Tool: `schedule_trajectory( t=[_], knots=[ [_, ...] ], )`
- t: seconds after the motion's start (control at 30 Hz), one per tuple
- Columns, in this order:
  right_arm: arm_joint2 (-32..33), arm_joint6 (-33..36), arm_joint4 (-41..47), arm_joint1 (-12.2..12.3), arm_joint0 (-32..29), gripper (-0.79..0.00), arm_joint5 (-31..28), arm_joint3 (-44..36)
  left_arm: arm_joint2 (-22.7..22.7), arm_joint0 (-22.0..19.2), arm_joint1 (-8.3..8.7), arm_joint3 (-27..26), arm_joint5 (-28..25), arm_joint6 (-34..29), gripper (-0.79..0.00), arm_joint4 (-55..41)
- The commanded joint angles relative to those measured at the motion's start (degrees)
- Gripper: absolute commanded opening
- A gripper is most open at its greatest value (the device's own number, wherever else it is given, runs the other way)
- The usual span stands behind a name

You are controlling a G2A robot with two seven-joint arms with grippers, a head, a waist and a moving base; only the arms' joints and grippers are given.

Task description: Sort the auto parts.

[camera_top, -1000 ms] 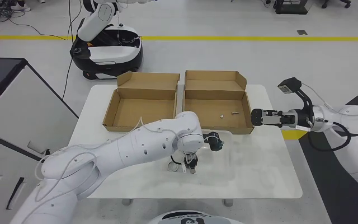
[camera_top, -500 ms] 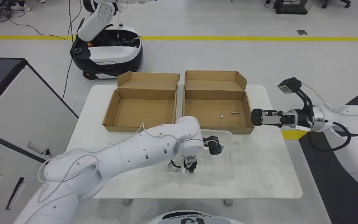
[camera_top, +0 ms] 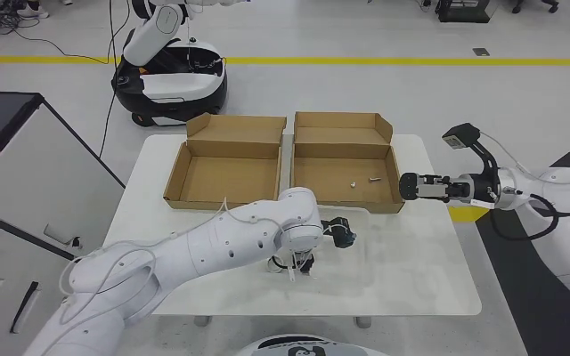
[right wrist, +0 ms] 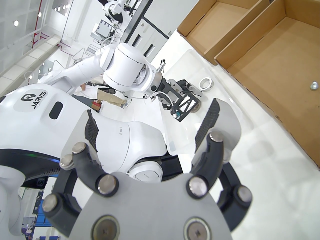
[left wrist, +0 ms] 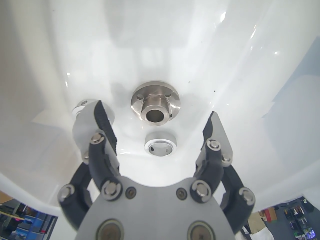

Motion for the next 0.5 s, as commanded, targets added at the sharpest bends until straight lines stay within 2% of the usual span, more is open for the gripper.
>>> schedule_trajectory(
  t=[0.0, 0.07, 0.37, 0.47],
  knots=[
    [0.00, 0.00, 0.00, 0.00, 0.00, 0.000, 0.00, 0.00, -0.24, 0.15, 0.05, -0.21, -0.13, -0.35, -0.332, -0.01],
    [0.00, 0.00, 0.00, 0.00, 0.00, 0.000, 0.00, 0.00, -0.43, 0.26, 0.07, -0.35, -0.32, -0.62, -0.382, 0.07],
    [0.00, 0.00, 0.00, 0.00, 0.00, 0.000, 0.00, 0.00, -0.90, 0.77, -0.20, 0.57, -1.01, -0.92, -0.369, 0.56],
    [0.00, 0.00, 0.00, 0.00, 0.00, 0.000, 0.00, 0.00, -0.98, 0.85, -0.36, 0.72, -1.32, -1.06, -0.397, 0.74]
  ],
)
